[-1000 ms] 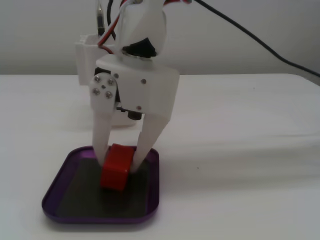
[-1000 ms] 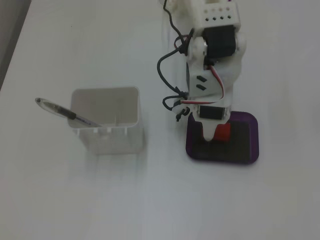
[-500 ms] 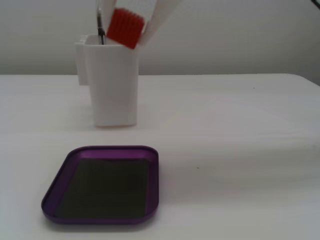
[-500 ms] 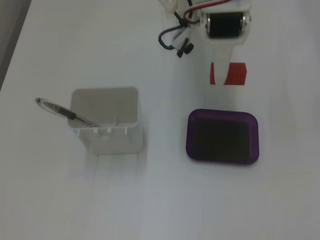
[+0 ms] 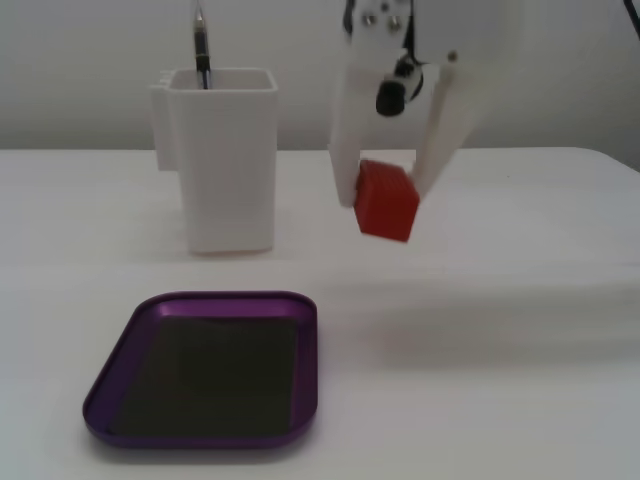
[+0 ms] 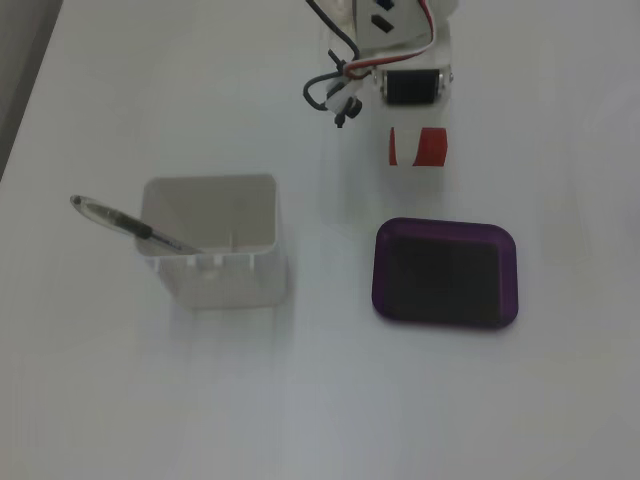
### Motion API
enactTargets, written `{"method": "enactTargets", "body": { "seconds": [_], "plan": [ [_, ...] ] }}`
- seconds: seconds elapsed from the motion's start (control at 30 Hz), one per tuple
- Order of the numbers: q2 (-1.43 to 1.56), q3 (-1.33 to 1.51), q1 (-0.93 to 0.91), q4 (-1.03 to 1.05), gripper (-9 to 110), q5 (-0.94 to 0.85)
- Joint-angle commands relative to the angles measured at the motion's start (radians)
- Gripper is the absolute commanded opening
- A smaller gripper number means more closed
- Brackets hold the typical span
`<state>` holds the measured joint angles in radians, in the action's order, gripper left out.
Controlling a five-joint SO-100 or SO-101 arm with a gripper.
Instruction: Remove the cube from the box.
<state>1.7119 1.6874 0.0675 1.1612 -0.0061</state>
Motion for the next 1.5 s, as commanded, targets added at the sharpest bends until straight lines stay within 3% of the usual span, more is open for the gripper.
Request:
{"method": "enactTargets", "body": {
  "seconds": [0.0,0.3,0.5,0.77,0.97,1.47],
  "plan": [
    [0.098,0.155,-0.012,-0.17,-1,-0.005],
    [0.051,0.322,-0.028,-0.405,0,-0.104],
    [0.032,0.331,-0.084,-0.407,1,-0.153],
    [0.041,0.333,-0.11,-0.385,16,-0.152],
    [0.054,0.314,-0.11,-0.267,18,-0.143],
    [0.842,0.462,-0.11,-0.144,18,-0.17]
  ]
}}
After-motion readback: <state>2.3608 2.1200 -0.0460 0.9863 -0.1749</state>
